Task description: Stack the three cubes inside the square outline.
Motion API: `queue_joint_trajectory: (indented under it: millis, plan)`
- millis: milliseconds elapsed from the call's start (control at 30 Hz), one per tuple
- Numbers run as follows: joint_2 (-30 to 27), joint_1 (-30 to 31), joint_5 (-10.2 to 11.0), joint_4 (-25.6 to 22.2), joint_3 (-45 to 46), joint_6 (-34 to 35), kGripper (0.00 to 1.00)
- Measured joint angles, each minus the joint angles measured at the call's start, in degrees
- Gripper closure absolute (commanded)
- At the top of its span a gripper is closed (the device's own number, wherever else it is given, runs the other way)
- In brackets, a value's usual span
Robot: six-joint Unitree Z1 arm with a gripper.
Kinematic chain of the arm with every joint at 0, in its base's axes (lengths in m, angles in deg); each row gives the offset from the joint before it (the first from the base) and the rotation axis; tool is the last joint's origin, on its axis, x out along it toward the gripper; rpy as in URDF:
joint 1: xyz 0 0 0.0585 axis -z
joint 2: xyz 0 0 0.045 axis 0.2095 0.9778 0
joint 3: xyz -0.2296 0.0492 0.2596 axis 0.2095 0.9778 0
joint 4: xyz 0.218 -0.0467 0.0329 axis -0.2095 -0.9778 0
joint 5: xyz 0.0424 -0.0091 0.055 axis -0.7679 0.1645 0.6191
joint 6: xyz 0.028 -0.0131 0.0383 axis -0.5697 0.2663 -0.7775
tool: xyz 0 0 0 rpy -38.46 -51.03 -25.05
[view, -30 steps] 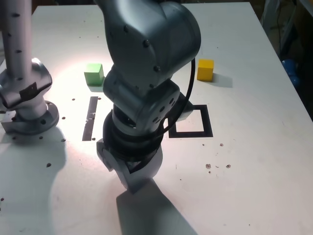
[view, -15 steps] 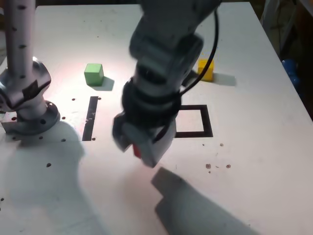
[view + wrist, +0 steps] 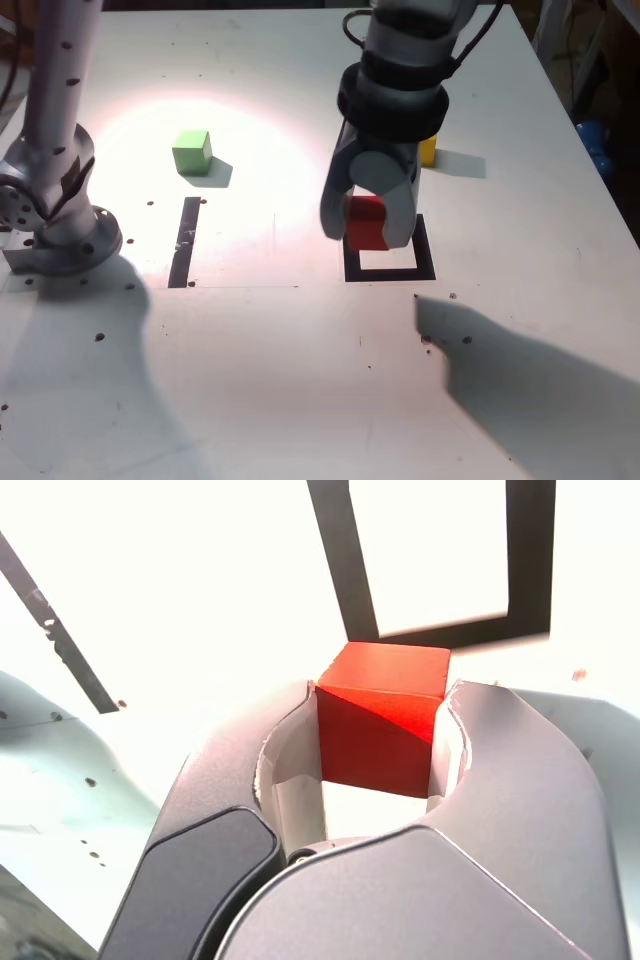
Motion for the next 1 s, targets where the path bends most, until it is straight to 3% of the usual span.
queue_joint_trajectory:
  millis: [533, 600, 767, 833, 1000]
  plan:
    - [5.82, -4.42, -0.17, 0.57, -1.44, -1.32, 0.64]
    - [6.17, -4.59, -0.13, 0.69, -1.44, -1.37, 0.51]
    - [6.87, -4.7, -0.13, 1.08, -1.45, -2.09, 0.06]
    - [6.94, -4.75, -0.16, 1.21, -1.44, -2.26, 0.01]
    - [7.56, -5.06, -0.4, 1.27, -1.43, -2.3, 0.01]
